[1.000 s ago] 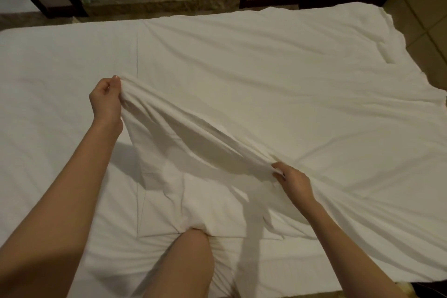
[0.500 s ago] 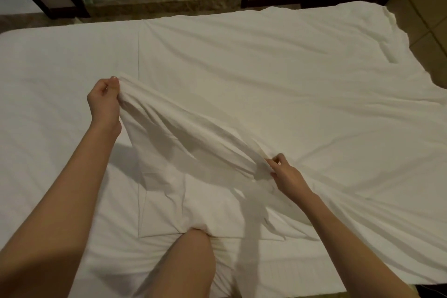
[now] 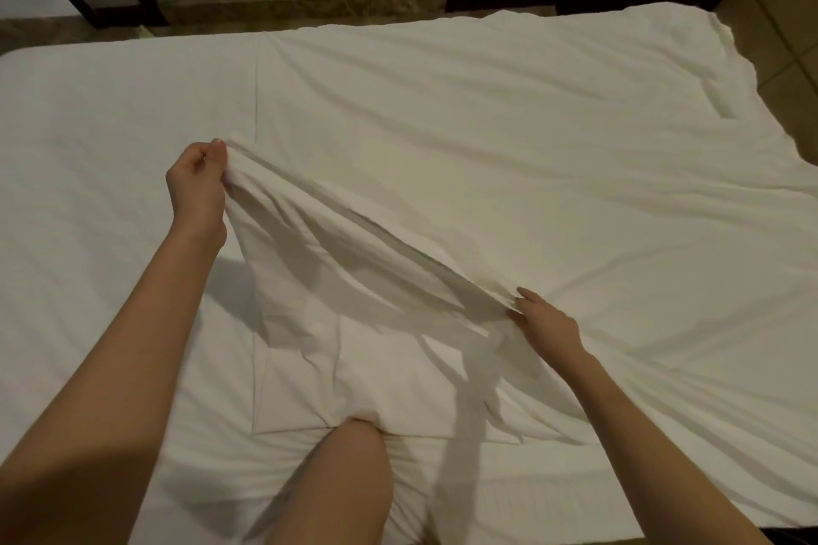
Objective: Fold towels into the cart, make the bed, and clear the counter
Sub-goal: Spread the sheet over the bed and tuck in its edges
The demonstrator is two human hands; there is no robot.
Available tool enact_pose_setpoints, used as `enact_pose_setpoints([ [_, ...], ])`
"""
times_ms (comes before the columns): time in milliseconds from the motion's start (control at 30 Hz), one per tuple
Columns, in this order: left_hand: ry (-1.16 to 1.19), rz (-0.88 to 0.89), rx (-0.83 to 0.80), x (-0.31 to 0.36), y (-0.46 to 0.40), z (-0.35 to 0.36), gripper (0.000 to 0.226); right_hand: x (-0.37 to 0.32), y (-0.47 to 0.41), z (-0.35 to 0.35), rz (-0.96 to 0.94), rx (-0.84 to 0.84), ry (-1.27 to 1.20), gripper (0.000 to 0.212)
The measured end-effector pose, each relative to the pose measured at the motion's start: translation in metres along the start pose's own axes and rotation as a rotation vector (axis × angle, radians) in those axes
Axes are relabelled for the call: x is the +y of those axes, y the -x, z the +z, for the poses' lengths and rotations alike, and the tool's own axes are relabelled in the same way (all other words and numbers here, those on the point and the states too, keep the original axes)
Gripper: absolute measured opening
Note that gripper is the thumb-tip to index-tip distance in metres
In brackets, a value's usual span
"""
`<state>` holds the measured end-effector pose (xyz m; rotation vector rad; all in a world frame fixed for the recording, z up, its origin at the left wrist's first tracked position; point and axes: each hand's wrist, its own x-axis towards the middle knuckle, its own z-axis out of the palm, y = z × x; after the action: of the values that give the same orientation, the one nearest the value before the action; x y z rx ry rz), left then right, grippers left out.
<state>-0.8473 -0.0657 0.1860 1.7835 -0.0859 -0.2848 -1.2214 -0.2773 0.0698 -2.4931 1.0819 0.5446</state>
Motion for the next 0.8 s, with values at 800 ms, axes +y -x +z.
enact_pose_setpoints([
  [800, 0.275, -0.026, 0.320, 0.127, -0.019, -0.024, 0.030, 0.004, -0.039, -0.224, -0.194, 0.210, -0.366, 0.037],
])
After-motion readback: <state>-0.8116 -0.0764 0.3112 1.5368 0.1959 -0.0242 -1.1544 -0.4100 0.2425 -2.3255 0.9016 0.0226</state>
